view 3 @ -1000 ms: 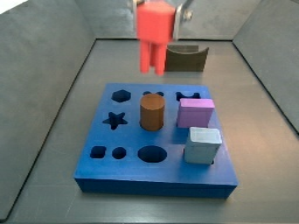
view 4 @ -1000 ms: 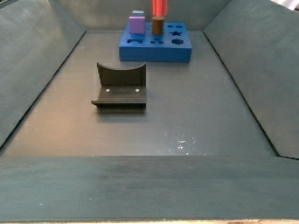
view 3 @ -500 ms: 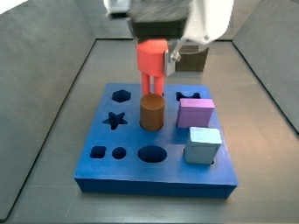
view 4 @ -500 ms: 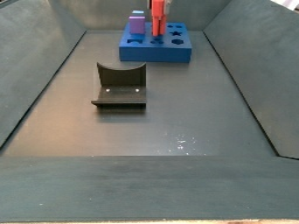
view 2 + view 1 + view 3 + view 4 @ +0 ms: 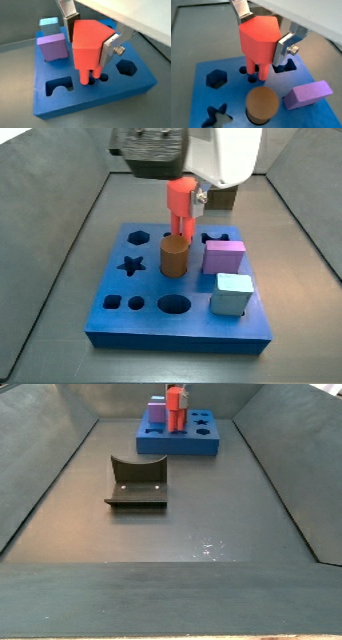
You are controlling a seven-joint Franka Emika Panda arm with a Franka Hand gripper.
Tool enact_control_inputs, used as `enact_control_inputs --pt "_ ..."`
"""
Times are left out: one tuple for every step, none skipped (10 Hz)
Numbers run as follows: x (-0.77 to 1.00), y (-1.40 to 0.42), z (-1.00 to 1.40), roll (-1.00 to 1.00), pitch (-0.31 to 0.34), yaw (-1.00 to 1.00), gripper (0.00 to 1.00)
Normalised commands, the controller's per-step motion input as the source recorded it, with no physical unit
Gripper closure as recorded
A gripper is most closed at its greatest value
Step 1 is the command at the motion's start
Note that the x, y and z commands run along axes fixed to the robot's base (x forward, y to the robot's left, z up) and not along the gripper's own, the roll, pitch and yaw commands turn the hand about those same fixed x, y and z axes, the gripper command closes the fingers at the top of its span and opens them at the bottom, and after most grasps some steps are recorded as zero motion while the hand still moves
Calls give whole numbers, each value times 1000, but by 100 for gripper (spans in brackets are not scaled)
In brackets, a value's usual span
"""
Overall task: Pick up the 3 prong object. Move up. Move to above the board. Insert the 3 prong object.
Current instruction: Insert the 3 prong object.
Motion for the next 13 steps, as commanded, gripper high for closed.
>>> enact_control_inputs --pt "-9 0 -46 3 20 -994 100" --pt "-114 0 -29 11 29 -949 100" --pt "-323 111 -11 43 41 -706 100" --pt "-326 177 -69 44 0 -266 100" --pt "-243 146 -180 76 -71 0 100" --pt "-229 60 -251 71 -151 66 100" --pt "0 -94 -411 0 -227 97 100" --pt "0 -189 -629 0 -304 117 100" --pt "0 -229 -643 4 -304 60 100" --pt "0 -263 -626 0 -316 26 100" --pt "0 -254 -697 0 -279 0 100" --pt "0 -11 -471 -61 -283 0 100" --pt "0 0 0 0 0 0 100"
